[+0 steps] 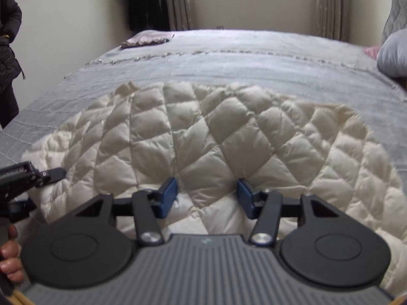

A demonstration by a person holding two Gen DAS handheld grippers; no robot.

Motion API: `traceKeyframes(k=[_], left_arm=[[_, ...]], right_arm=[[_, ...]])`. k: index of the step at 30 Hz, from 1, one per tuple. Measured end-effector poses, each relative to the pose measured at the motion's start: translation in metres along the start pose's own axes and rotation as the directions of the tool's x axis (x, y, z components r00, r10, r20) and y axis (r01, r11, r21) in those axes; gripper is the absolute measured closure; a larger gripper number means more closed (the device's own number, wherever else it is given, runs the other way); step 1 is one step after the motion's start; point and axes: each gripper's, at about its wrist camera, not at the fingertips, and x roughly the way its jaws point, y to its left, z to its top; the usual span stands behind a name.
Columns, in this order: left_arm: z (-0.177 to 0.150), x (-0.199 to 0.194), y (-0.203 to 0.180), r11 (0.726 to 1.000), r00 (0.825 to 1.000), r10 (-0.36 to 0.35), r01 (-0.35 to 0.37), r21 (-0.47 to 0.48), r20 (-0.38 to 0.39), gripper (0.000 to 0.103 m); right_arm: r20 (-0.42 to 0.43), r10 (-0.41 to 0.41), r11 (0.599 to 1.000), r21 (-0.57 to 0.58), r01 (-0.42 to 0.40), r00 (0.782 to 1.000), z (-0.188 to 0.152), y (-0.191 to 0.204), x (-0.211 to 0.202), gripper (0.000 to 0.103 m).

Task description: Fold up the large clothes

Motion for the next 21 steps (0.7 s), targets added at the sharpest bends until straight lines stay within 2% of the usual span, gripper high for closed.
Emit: traceKeyframes(k=[1, 5, 9, 12, 14, 17, 19, 21], left_arm=[[0.002, -0.003, -0.005, 1.0, 1.0, -0.004, 0.003, 0.023, 0.014, 0.072], [0.007, -0.03, -0.02, 0.989, 0.994, -0.067, 0.055, 0.136, 0.086, 0.076], [0.016, -0.07, -0.018, 0.967, 0.979, -0.14, 0.102, 0.233, 0.15, 0.076], [0.027, -0.099, -0.018, 0.94, 0.958, -0.213, 0.147, 0.307, 0.192, 0.076], [0.032, -0.116, -0.023, 0.912, 0.94, -0.268, 0.176, 0.37, 0.213, 0.076], [0.036, -0.136, -0.038, 0.854, 0.916, -0.347, 0.219, 0.471, 0.202, 0.076], [0.033, -0.141, -0.051, 0.804, 0.905, -0.395, 0.257, 0.537, 0.158, 0.076], [0.025, -0.138, -0.065, 0.745, 0.897, -0.431, 0.29, 0.601, 0.102, 0.076]], right_arm=[[-0.014, -0.002, 1.0, -0.02, 0.002, 1.0, -0.001, 0.003, 0.002, 0.055], [-0.045, -0.007, 0.999, -0.052, 0.005, 0.999, -0.006, 0.018, 0.002, 0.057], [-0.064, 0.064, 0.998, -0.021, -0.066, 0.996, -0.015, 0.031, -0.006, 0.058], [-0.09, 0.151, 0.988, -0.002, -0.152, 0.984, -0.019, 0.049, -0.013, 0.058], [-0.101, 0.213, 0.977, 0.012, -0.213, 0.972, -0.023, 0.063, -0.014, 0.058], [-0.11, 0.298, 0.954, 0.045, -0.295, 0.948, -0.029, 0.083, -0.014, 0.059], [-0.109, 0.341, 0.939, 0.074, -0.335, 0.934, -0.033, 0.091, -0.014, 0.059], [-0.097, 0.358, 0.931, 0.11, -0.348, 0.929, -0.035, 0.088, -0.014, 0.059]])
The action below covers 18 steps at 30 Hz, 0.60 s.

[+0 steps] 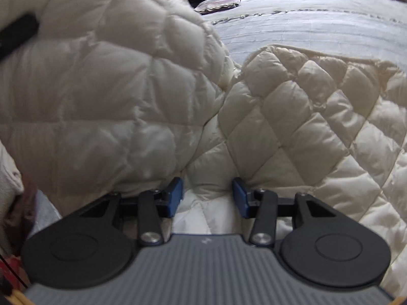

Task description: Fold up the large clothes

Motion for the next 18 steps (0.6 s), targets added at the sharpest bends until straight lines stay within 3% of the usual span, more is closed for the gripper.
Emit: traceKeyframes(k=[4, 8, 11, 14, 15, 17, 18], left_arm=[[-0.013, 0.019, -0.037, 0.98, 0.983, -0.165, 0.173, 0.102, -0.082, 0.076], [-0.035, 0.043, -0.076, 0.933, 0.943, -0.266, 0.304, 0.192, -0.199, 0.075], [-0.061, 0.061, -0.099, 0.905, 0.905, -0.297, 0.369, 0.214, -0.304, 0.072], [-0.098, 0.082, -0.111, 0.887, 0.84, -0.301, 0.421, 0.191, -0.452, 0.068], [-0.11, 0.081, -0.117, 0.881, 0.826, -0.308, 0.435, 0.188, -0.472, 0.067], [-0.116, 0.082, -0.121, 0.878, 0.825, -0.308, 0.439, 0.194, -0.473, 0.066], [-0.113, 0.078, -0.124, 0.878, 0.826, -0.309, 0.439, 0.193, -0.471, 0.06]], right_arm=[[-0.018, 0.043, 0.997, 0.072, -0.041, 0.999, 0.001, -0.028, -0.024, 0.06], [0.014, 0.079, 0.982, 0.169, -0.08, 0.997, -0.007, -0.088, -0.087, 0.046], [0.053, -0.064, 0.982, 0.18, 0.053, 0.997, -0.021, -0.13, -0.142, 0.038], [0.099, -0.17, 0.959, 0.247, 0.141, 0.981, -0.034, -0.164, -0.191, 0.034], [0.118, -0.191, 0.952, 0.264, 0.155, 0.975, -0.036, -0.17, -0.205, 0.034], [0.156, -0.187, 0.953, 0.267, 0.141, 0.97, -0.035, -0.173, -0.223, 0.029], [0.177, -0.18, 0.958, 0.256, 0.131, 0.968, -0.034, -0.171, -0.231, 0.026]])
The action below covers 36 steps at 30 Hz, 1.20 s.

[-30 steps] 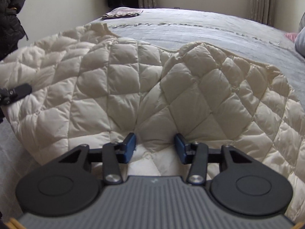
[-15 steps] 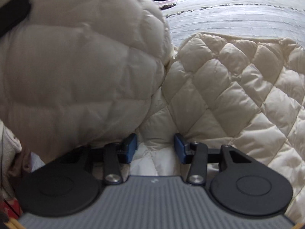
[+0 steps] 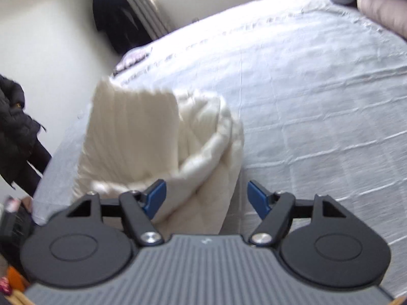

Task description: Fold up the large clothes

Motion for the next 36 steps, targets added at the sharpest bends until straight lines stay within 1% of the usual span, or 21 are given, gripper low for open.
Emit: traceKeyframes(k=[1, 2, 4, 6, 7, 9, 11, 14, 16, 18, 20, 24, 25, 26, 27, 29, 31, 32, 34, 35, 36], left_arm=[[0.004, -0.007, -0.006, 1.0, 1.0, -0.003, 0.003, 0.002, 0.003, 0.05], [0.008, -0.014, -0.007, 1.0, 1.0, -0.012, 0.012, 0.002, 0.004, 0.044], [0.013, -0.032, -0.005, 0.999, 0.999, -0.039, 0.039, -0.01, 0.02, 0.019], [0.016, -0.052, -0.004, 0.997, 0.996, -0.067, 0.069, -0.033, 0.056, 0.009], [0.017, -0.062, -0.001, 0.996, 0.995, -0.072, 0.076, -0.048, 0.072, 0.006], [0.018, -0.078, 0.004, 0.994, 0.993, -0.069, 0.077, -0.079, 0.097, 0.002], [0.018, -0.094, 0.011, 0.992, 0.992, -0.05, 0.063, -0.107, 0.119, 0.001], [0.019, -0.111, 0.025, 0.992, 0.989, 0.019, 0.0, -0.126, 0.146, 0.001], [0.017, -0.116, 0.037, 0.986, 0.986, 0.087, -0.064, -0.157, 0.144, 0.001], [0.014, -0.122, 0.054, 0.971, 0.98, 0.148, -0.118, -0.207, 0.135, 0.001], [0.009, -0.125, 0.07, 0.947, 0.971, 0.206, -0.165, -0.274, 0.125, 0.001], [-0.001, -0.132, 0.093, 0.9, 0.958, 0.267, -0.209, -0.382, 0.106, 0.001], [-0.003, -0.134, 0.096, 0.892, 0.956, 0.276, -0.215, -0.397, 0.102, 0.001], [-0.005, -0.136, 0.1, 0.886, 0.953, 0.285, -0.223, -0.407, 0.099, 0.001], [-0.006, -0.138, 0.104, 0.88, 0.95, 0.296, -0.232, -0.415, 0.098, 0.001], [-0.008, -0.14, 0.109, 0.874, 0.943, 0.314, -0.243, -0.42, 0.107, 0.001], [-0.006, -0.139, 0.114, 0.87, 0.938, 0.326, -0.248, -0.427, 0.12, 0.001], [-0.004, -0.138, 0.115, 0.867, 0.933, 0.335, -0.25, -0.432, 0.131, 0.001], [0.002, -0.133, 0.118, 0.859, 0.927, 0.343, -0.244, -0.449, 0.153, 0.003], [0.005, -0.129, 0.118, 0.856, 0.927, 0.341, -0.235, -0.461, 0.16, 0.003], [0.007, -0.124, 0.118, 0.856, 0.931, 0.325, -0.214, -0.471, 0.168, 0.003]], right_arm=[[0.018, 0.009, 1.0, -0.011, -0.008, 1.0, 0.005, 0.004, -0.004, 0.02], [0.031, 0.014, 1.0, -0.019, -0.013, 0.999, 0.011, 0.007, -0.004, 0.016], [0.05, 0.027, 0.999, -0.029, -0.025, 0.998, 0.019, 0.015, -0.004, 0.014], [0.062, 0.044, 0.999, -0.027, -0.042, 0.997, 0.023, 0.017, -0.004, 0.011], [0.066, 0.051, 0.998, -0.027, -0.049, 0.997, 0.023, 0.021, -0.002, 0.009], [0.068, 0.056, 0.998, -0.027, -0.054, 0.996, 0.025, 0.032, 0.002, 0.008], [0.069, 0.059, 0.998, -0.035, -0.057, 0.996, 0.03, 0.036, 0.01, 0.007], [0.066, 0.091, 0.995, -0.045, -0.088, 0.994, 0.035, 0.054, 0.015, 0.004], [0.056, 0.107, 0.993, -0.047, -0.105, 0.993, 0.041, 0.067, 0.023, 0.002], [0.043, 0.11, 0.993, -0.045, -0.108, 0.993, 0.049, 0.076, 0.037, 0.002], [0.022, 0.094, 0.995, -0.032, -0.093, 0.995, 0.059, 0.083, 0.058, 0.002], [0.008, 0.03, 0.999, 0.018, -0.03, 1.0, 0.076, 0.09, 0.094, 0.002], [0.009, 0.018, 0.999, 0.036, -0.018, 1.0, 0.079, 0.091, 0.1, 0.004], [0.01, 0.019, 0.999, 0.048, -0.02, 1.0, 0.082, 0.092, 0.105, 0.014], [0.006, 0.031, 0.998, 0.06, -0.032, 0.999, 0.084, 0.095, 0.108, 0.022], [0.01, 0.07, 0.996, 0.054, -0.07, 0.998, 0.088, 0.105, 0.111, 0.076], [0.054, 0.097, 0.995, -0.016, -0.096, 0.994, 0.09, 0.121, 0.098, 0.089], [0.08, 0.1, 0.993, -0.064, -0.095, 0.992, 0.09, 0.129, 0.089, 0.091], [0.143, 0.091, 0.989, -0.129, -0.073, 0.985, 0.086, 0.136, 0.066, 0.092], [0.17, 0.083, 0.987, -0.147, -0.058, 0.982, 0.083, 0.134, 0.056, 0.092], [0.197, 0.077, 0.987, -0.156, -0.046, 0.977, 0.079, 0.128, 0.046, 0.092]])
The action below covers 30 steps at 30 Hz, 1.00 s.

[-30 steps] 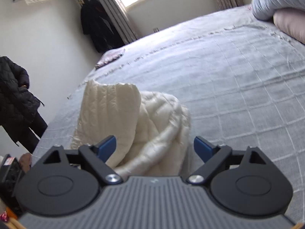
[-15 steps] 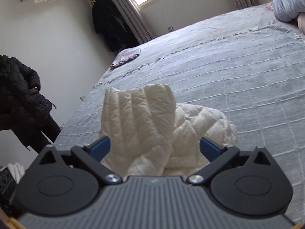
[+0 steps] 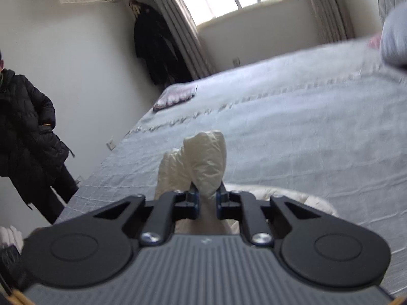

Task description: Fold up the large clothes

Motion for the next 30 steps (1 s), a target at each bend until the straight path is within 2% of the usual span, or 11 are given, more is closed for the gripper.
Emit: traceKeyframes(k=[2, 4, 7, 9, 10, 11, 13, 15, 19, 25, 30], left_arm=[[-0.003, 0.01, -0.008, 0.999, 0.999, -0.047, 0.047, -0.015, -0.02, 0.009], [-0.011, 0.023, -0.019, 0.997, 0.995, -0.075, 0.076, 0.001, -0.068, 0.012], [-0.029, 0.045, -0.036, 0.994, 0.982, -0.093, 0.101, 0.041, -0.161, 0.014], [-0.04, 0.053, -0.044, 0.992, 0.978, -0.101, 0.112, 0.049, -0.183, 0.013], [-0.042, 0.053, -0.047, 0.993, 0.979, -0.091, 0.104, 0.059, -0.18, 0.013], [-0.043, 0.052, -0.049, 0.994, 0.981, -0.083, 0.095, 0.062, -0.178, 0.013], [-0.041, 0.051, -0.047, 0.995, 0.98, -0.076, 0.086, 0.047, -0.181, 0.014], [-0.038, 0.051, -0.041, 0.996, 0.98, -0.075, 0.082, 0.033, -0.184, 0.013], [-0.035, 0.044, -0.041, 0.996, 0.984, -0.06, 0.07, 0.052, -0.168, 0.012], [-0.025, 0.037, -0.047, 0.993, 0.988, -0.037, 0.053, 0.108, -0.148, 0.012], [-0.011, 0.038, -0.055, 0.988, 0.992, -0.022, 0.041, 0.151, -0.127, 0.012]], right_arm=[[0.036, -0.035, 0.999, 0.013, 0.035, 0.999, -0.01, -0.019, -0.015, 0.092], [0.032, -0.088, 0.994, 0.075, 0.085, 0.996, -0.027, -0.049, -0.018, 0.092], [-0.096, -0.191, 0.967, 0.155, 0.204, 0.977, -0.057, -0.092, 0.001, 0.09], [-0.165, -0.237, 0.955, 0.142, 0.26, 0.957, -0.072, -0.106, 0.011, 0.071], [-0.157, -0.244, 0.95, 0.162, 0.268, 0.957, -0.073, -0.11, 0.007, 0.054], [-0.131, -0.234, 0.945, 0.203, 0.257, 0.963, -0.07, -0.114, -0.002, 0.037], [-0.04, -0.172, 0.945, 0.276, 0.177, 0.984, -0.061, -0.121, -0.022, 0.021], [-0.002, -0.15, 0.953, 0.268, 0.145, 0.989, -0.048, -0.117, -0.037, 0.02], [0.018, -0.151, 0.97, 0.197, 0.144, 0.988, -0.031, -0.1, -0.052, 0.017], [0.003, -0.126, 0.985, 0.116, 0.125, 0.992, -0.029, -0.072, -0.043, 0.014], [0.008, -0.092, 0.991, 0.094, 0.091, 0.996, -0.028, -0.054, -0.03, 0.014]])
